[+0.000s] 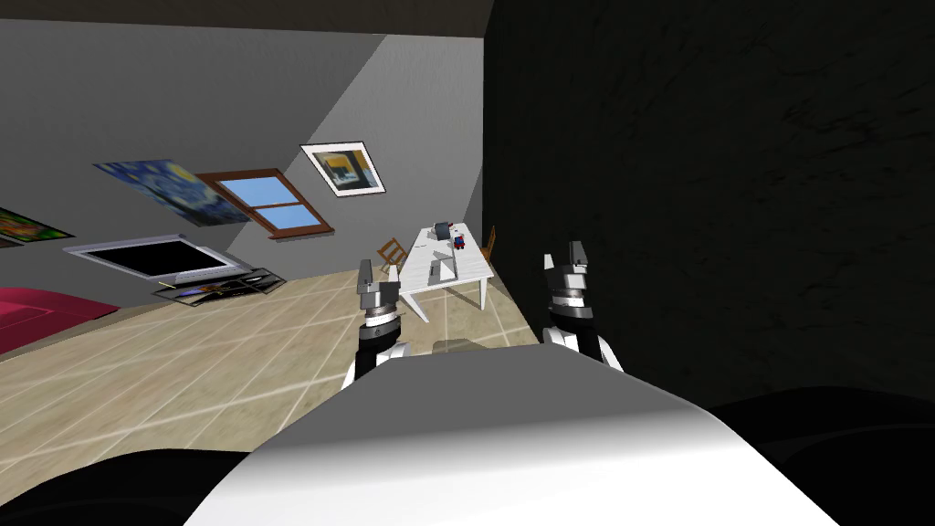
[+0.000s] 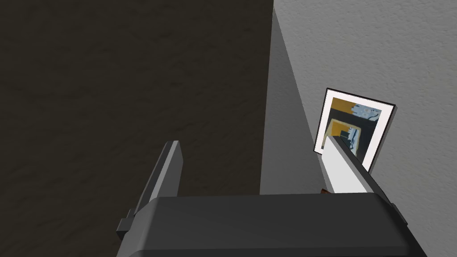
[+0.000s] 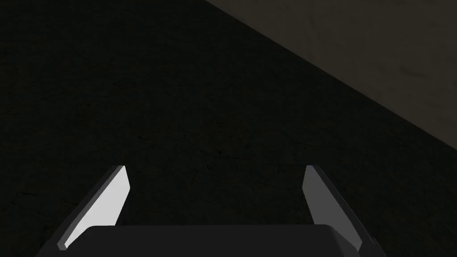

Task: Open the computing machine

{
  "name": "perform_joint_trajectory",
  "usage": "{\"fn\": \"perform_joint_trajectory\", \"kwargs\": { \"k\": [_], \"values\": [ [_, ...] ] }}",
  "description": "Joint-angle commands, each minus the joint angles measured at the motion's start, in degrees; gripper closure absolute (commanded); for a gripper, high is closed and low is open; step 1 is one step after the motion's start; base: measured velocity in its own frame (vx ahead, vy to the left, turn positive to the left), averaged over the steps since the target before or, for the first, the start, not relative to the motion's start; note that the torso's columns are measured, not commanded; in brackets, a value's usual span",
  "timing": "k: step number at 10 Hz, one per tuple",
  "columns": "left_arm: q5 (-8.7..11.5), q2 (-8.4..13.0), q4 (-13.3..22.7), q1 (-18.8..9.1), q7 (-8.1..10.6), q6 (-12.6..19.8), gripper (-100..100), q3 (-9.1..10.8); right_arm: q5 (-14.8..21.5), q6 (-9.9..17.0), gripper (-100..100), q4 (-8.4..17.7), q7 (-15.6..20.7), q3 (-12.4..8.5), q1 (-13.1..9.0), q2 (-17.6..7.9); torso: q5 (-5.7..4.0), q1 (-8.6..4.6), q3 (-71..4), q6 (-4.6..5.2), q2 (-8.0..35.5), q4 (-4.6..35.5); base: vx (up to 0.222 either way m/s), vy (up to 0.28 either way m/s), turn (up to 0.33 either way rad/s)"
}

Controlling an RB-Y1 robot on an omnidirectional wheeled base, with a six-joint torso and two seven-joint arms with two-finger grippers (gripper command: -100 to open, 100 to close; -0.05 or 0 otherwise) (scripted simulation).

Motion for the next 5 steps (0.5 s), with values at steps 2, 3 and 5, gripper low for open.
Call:
{"fn": "perform_joint_trajectory", "kwargs": {
  "k": [2,3,5],
  "values": [
    [0.0,0.0,0.0,0.0,0.00,0.0,0,0.00,0.0,0.0,0,0.0,0.0,0.0,0.0,0.0,0.00,0.00,-12.0,0.00,6.0,6.0,0.000,0.000,0.000],
    [0.0,0.0,0.0,0.0,0.00,0.0,0,0.00,0.0,0.0,0,0.0,0.0,0.0,0.0,0.0,0.00,0.00,-20.1,0.00,10.0,10.1,0.000,0.000,0.000],
    [0.0,0.0,0.0,0.0,0.00,0.0,0,0.00,0.0,0.0,0,0.0,0.0,0.0,0.0,0.0,0.00,0.00,-36.9,0.00,18.5,18.5,0.000,0.000,0.000]
  ]
}}
